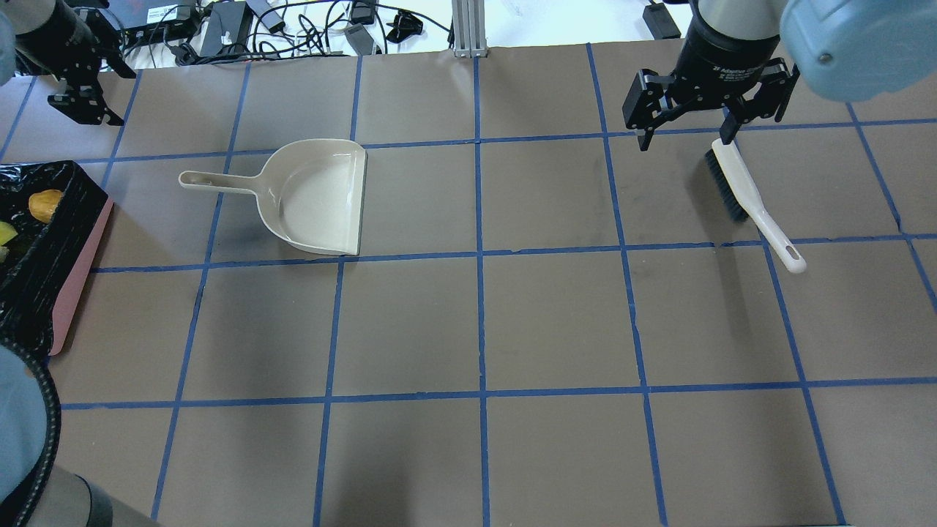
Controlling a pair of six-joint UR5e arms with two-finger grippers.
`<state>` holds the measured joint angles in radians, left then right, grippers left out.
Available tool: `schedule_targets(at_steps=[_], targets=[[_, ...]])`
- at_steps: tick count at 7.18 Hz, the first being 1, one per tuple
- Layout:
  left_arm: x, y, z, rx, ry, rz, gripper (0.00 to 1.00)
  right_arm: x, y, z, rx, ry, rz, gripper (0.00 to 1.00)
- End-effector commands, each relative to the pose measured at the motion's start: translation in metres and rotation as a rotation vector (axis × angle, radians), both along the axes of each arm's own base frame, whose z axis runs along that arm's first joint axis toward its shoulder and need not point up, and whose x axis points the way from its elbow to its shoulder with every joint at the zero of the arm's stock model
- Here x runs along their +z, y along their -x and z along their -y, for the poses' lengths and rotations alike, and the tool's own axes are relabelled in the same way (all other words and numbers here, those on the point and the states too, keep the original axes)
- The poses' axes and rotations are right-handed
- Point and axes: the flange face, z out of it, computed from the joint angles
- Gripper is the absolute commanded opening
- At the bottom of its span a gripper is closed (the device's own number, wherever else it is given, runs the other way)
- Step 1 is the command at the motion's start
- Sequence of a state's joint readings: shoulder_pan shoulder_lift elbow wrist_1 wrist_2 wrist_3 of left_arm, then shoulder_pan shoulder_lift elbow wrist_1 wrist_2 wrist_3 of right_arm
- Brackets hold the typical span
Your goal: Sweep and dump trash into bin
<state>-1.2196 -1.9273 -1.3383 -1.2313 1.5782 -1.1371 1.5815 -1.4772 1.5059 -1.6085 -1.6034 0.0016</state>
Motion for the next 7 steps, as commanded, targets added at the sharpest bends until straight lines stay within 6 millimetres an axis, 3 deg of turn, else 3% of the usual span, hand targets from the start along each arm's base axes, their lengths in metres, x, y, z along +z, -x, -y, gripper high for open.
schedule_targets(at_steps=[1, 2, 3, 4, 5, 7], targets=[[0.035, 0.032, -0.019, -0.107, 0.042, 0.022, 1.00, -0.003, 0.001, -0.002, 0.000, -0.021, -0.003, 1.00], [0.028, 0.064, -0.030, -0.363, 0.008, 0.064, 1.00, -0.003, 0.002, -0.002, 0.000, -0.021, -0.003, 1.00], [0.021, 0.079, -0.042, -0.486, -0.018, 0.081, 1.00, -0.003, 0.001, -0.002, 0.002, -0.021, -0.003, 1.00], [0.027, 0.094, -0.058, -0.622, -0.032, 0.101, 1.00, -0.004, 0.001, -0.003, 0.002, -0.024, -0.003, 1.00], [0.033, 0.131, -0.079, -0.802, -0.061, 0.120, 1.00, -0.005, 0.000, -0.004, 0.002, -0.030, -0.001, 1.00], [0.045, 0.163, -0.121, -1.135, -0.200, 0.079, 1.00, -0.006, 0.002, -0.004, -0.003, -0.033, -0.003, 1.00]])
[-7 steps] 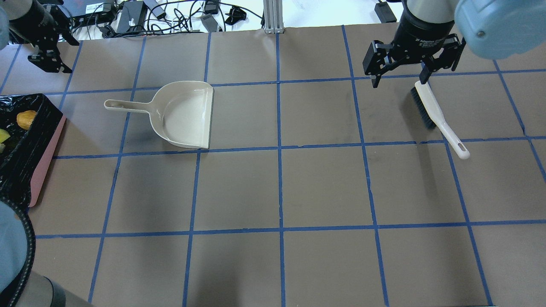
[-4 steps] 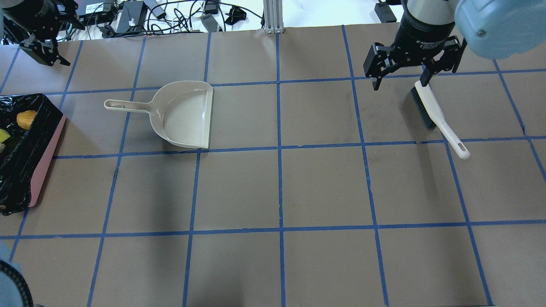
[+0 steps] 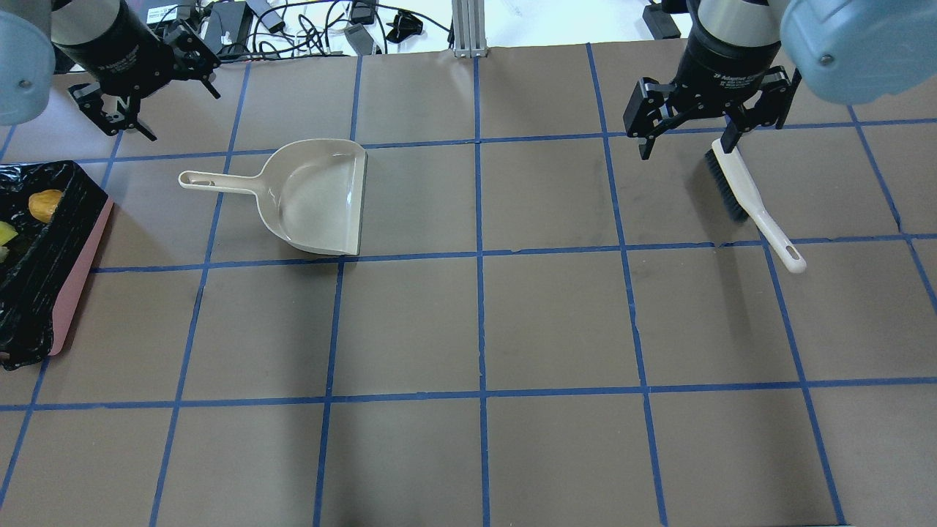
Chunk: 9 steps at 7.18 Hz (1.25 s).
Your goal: Sweep and dump trash into bin
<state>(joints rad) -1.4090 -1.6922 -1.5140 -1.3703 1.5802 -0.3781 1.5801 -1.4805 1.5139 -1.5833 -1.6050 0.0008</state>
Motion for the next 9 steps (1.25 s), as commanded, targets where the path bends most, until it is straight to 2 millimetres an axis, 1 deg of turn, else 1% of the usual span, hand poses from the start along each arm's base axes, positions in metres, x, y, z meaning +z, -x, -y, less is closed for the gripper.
schedule_targets(at_steps=[1, 2, 3, 4, 7, 9], targets=[[0.019, 0.043, -0.051, -0.358, -0.140, 0.005, 1.00, -0.001, 0.000, 0.000, -0.001, -0.004, 0.000, 1.00], [0.026, 0.062, -0.062, -0.462, -0.132, 0.018, 1.00, -0.001, 0.001, 0.000, -0.002, -0.004, -0.001, 1.00], [0.036, 0.070, -0.068, -0.484, -0.110, 0.024, 1.00, -0.001, 0.001, 0.000, -0.002, -0.004, -0.003, 1.00], [0.038, 0.075, -0.072, -0.530, -0.108, 0.029, 1.00, -0.001, 0.000, 0.000, -0.001, -0.002, -0.001, 1.00], [0.022, 0.074, -0.060, -0.548, -0.129, 0.025, 1.00, -0.001, 0.001, 0.000, -0.002, 0.001, 0.004, 1.00], [0.020, 0.074, -0.059, -0.536, -0.130, 0.022, 1.00, 0.003, -0.005, 0.002, -0.009, 0.016, 0.049, 1.00]])
